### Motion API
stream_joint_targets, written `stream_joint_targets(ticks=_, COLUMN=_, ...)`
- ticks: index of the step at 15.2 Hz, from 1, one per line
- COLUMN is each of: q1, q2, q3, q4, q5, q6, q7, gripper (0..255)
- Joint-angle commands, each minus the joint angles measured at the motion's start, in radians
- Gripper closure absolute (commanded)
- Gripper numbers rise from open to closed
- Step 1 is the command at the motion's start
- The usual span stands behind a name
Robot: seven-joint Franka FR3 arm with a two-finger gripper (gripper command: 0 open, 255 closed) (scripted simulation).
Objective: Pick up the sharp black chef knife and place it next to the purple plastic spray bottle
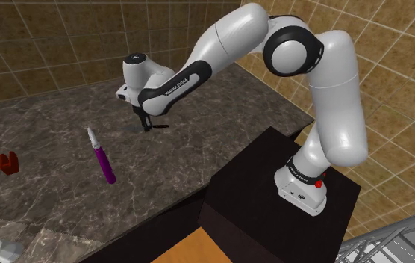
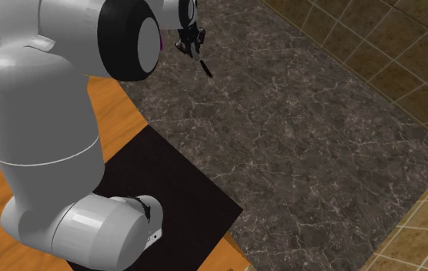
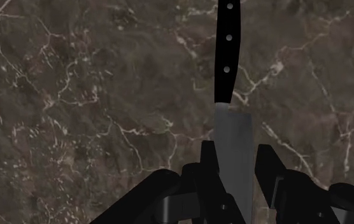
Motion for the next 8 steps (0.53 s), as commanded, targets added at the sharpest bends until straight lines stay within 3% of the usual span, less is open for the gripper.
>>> stream_joint_targets(ticks=1, q1=0.001, q2=0.018, q3=-0.003, q4=-0.001, q5=-0.003, q6=0.019, q7=0.003, gripper=255)
stream_joint_targets(ticks=8, q1=0.006, q2=0.087, q3=-0.012, q4=0.012, q5=-0.013, q6=0.075, q7=0.014, gripper=255)
